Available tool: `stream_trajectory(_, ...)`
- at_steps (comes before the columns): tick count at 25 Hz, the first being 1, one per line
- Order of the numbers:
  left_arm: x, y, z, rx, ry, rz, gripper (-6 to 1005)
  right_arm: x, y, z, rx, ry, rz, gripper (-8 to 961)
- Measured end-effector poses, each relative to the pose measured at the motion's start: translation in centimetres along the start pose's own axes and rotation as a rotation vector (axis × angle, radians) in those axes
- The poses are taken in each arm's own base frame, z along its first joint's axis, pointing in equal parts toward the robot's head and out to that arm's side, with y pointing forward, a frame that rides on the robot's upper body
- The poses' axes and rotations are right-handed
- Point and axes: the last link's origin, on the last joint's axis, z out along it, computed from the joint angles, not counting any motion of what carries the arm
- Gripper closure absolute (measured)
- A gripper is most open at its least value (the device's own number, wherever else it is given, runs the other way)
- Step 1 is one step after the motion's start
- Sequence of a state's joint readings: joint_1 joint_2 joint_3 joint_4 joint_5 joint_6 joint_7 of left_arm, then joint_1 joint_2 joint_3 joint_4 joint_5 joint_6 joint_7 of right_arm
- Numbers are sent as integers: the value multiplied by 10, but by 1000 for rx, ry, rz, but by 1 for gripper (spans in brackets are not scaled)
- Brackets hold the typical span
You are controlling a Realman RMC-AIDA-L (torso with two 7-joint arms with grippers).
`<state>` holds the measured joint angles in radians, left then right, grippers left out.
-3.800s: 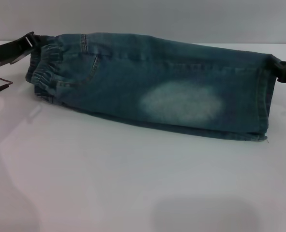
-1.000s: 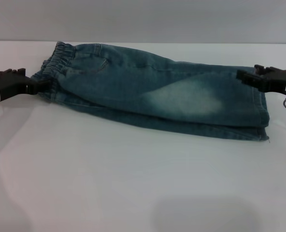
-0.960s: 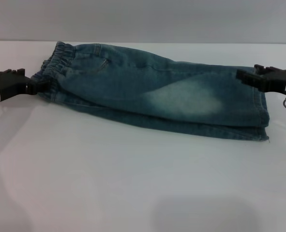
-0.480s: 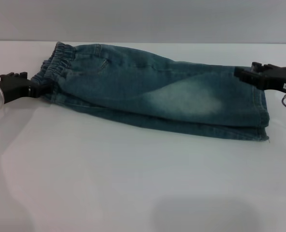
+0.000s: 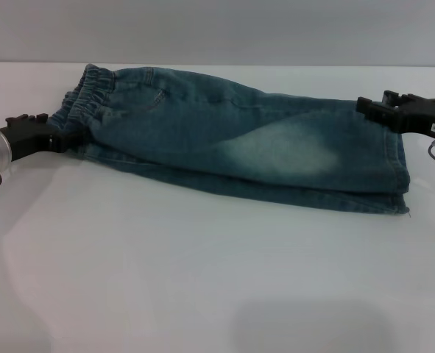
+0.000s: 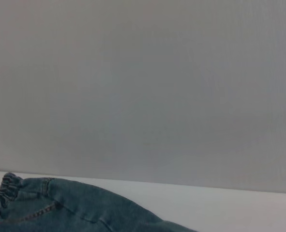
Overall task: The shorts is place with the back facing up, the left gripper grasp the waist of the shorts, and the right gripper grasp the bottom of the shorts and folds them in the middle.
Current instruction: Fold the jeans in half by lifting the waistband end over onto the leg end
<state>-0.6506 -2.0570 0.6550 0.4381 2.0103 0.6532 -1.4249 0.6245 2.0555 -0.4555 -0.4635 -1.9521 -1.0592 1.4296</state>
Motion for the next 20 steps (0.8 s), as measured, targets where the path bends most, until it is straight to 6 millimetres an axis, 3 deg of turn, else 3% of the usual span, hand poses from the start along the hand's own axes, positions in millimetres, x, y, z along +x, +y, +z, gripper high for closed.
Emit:
stream_trajectory(8, -2, 5, 1, -23, -13, 30, 169, 0, -1, -1, 7, -5, 7, 316)
stream_trajectory(20, -4, 4, -1, -16, -6, 49, 352, 5, -1, -2, 11, -4, 18, 316)
